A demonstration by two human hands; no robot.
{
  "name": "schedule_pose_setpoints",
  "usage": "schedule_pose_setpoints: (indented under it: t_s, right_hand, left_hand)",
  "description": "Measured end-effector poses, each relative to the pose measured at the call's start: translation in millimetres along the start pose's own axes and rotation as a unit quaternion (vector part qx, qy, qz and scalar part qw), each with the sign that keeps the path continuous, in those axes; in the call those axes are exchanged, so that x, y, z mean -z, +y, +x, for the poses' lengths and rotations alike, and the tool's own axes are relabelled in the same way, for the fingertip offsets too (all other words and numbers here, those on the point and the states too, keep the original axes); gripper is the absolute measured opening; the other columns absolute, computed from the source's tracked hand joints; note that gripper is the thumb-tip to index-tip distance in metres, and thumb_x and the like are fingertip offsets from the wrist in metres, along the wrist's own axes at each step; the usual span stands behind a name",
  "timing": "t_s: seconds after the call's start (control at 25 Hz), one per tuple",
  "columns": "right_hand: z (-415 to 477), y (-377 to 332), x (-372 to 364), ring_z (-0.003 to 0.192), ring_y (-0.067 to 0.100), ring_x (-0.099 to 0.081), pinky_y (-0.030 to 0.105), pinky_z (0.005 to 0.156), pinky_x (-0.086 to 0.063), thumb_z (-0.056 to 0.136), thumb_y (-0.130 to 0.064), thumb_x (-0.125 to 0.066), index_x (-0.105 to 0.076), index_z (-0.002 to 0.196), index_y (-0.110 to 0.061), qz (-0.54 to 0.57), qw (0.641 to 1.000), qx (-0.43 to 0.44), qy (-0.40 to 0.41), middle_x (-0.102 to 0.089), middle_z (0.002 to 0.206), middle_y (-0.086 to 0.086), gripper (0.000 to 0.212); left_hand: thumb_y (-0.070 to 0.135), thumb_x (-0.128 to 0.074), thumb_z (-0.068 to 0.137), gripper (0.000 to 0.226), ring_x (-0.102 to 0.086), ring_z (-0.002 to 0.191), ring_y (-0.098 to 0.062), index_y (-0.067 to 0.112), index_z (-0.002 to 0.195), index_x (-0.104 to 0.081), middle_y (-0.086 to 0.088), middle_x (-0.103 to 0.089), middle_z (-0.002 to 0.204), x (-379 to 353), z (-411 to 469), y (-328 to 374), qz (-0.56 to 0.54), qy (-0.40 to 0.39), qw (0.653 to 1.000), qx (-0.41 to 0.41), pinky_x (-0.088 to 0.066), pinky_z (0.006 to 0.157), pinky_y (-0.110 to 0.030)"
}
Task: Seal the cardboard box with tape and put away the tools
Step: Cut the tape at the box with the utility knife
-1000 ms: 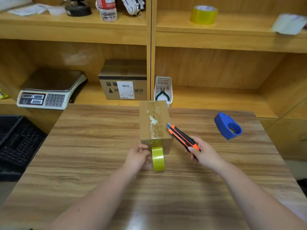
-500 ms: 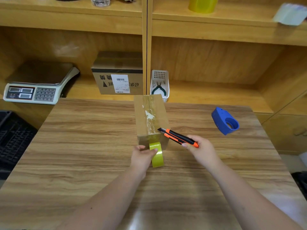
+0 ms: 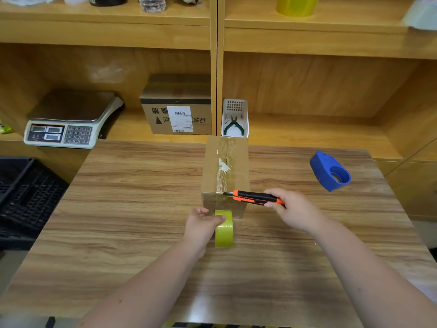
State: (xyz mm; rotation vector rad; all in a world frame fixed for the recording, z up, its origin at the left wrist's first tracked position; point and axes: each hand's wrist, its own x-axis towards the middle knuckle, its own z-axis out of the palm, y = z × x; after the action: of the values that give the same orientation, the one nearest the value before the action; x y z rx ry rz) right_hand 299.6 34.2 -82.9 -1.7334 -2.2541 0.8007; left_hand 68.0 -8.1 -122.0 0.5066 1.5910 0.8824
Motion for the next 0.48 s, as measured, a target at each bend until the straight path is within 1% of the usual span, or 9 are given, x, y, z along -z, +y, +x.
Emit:
schedule_pose_setpoints:
  t_s: [0.12, 0.24, 0.32, 0.48]
  right_hand:
    - [-1, -4, 2, 0.075, 0.018, -0.057, 0.036, 0.067, -0.051, 0.087, -0.043, -0.058, -0.06, 0.104, -0.038, -0.023, 1.0, -0.003, 0.021, -0.065, 0.08, -0.007, 0.017]
    - [-3, -4, 1, 0.07, 0.017, -0.055, 0.031, 0.061, -0.047, 0.084, -0.047, -0.061, -0.062, 0.099, -0.036, -0.048, 0.997, -0.008, 0.052, -0.06, 0.072, -0.01, 0.018]
    - [-4, -4, -3, 0.07, 0.018, -0.055, 0.03, 0.06, -0.047, 0.084, -0.049, -0.06, -0.063, 0.101, -0.036, -0.064, 0.996, -0.013, 0.059, -0.061, 0.073, -0.009, 0.021]
    - [-2, -4, -14, 0.075, 0.02, -0.06, 0.032, 0.062, -0.052, 0.086, -0.053, -0.054, -0.06, 0.108, -0.037, -0.098, 0.995, -0.008, 0.033, -0.069, 0.081, -0.004, 0.028]
  left_hand:
    - [0.008, -0.077, 0.075, 0.05, -0.06, 0.073, -0.025, 0.012, 0.112, -0.044, -0.012, -0.062, 0.09, 2, -1, -1, -0.001, 0.001, 1.0, 0.008, -0.053, 0.065, -0.034]
    - [0.009, -0.079, 0.073, 0.051, -0.063, 0.078, -0.029, 0.014, 0.111, -0.045, -0.017, -0.066, 0.096, 3, 1, -2, -0.013, 0.004, 1.0, 0.025, -0.056, 0.074, -0.041]
    - [0.01, -0.079, 0.072, 0.05, -0.064, 0.08, -0.029, 0.014, 0.11, -0.046, -0.017, -0.066, 0.098, 4, 1, -2, -0.01, 0.008, 0.999, 0.032, -0.056, 0.078, -0.044]
    - [0.011, -0.08, 0.072, 0.047, -0.064, 0.08, -0.029, 0.016, 0.107, -0.049, -0.016, -0.066, 0.097, 6, 2, 0, -0.006, 0.009, 0.999, 0.035, -0.057, 0.079, -0.046]
